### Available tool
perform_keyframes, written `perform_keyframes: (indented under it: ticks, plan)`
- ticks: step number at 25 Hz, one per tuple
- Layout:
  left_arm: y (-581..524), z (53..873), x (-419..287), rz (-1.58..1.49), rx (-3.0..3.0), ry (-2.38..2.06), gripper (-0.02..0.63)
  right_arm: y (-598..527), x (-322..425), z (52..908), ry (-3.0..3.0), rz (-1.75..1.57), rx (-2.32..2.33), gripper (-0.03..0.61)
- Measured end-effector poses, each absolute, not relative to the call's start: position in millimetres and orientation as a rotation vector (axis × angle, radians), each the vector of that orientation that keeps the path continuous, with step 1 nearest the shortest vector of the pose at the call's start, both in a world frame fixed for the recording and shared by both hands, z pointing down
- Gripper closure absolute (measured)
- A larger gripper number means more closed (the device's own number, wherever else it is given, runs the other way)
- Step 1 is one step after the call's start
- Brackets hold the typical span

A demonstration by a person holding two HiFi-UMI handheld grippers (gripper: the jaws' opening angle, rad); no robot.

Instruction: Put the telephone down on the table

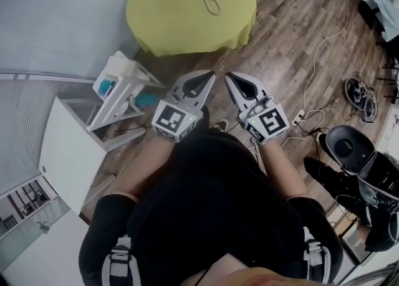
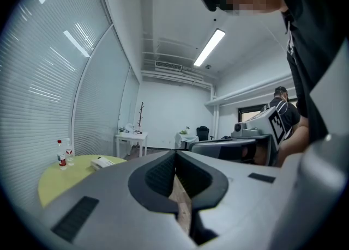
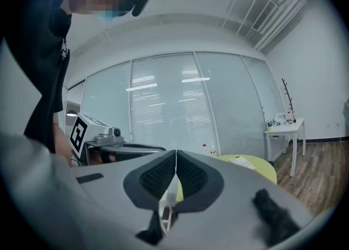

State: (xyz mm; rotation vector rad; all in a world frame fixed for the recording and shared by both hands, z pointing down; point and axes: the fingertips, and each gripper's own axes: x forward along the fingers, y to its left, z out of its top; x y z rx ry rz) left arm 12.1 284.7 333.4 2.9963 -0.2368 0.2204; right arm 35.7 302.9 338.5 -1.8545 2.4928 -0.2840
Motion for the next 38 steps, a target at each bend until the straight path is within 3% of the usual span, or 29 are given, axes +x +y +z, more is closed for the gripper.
perform_keyframes:
  ticks: [38]
  plan:
    - [28.1, 355.6, 63.2, 0.187, 2.972, -0.074, 0.601, 40.4, 86.9, 363.1, 2.489, -0.350, -2.032, 0.561]
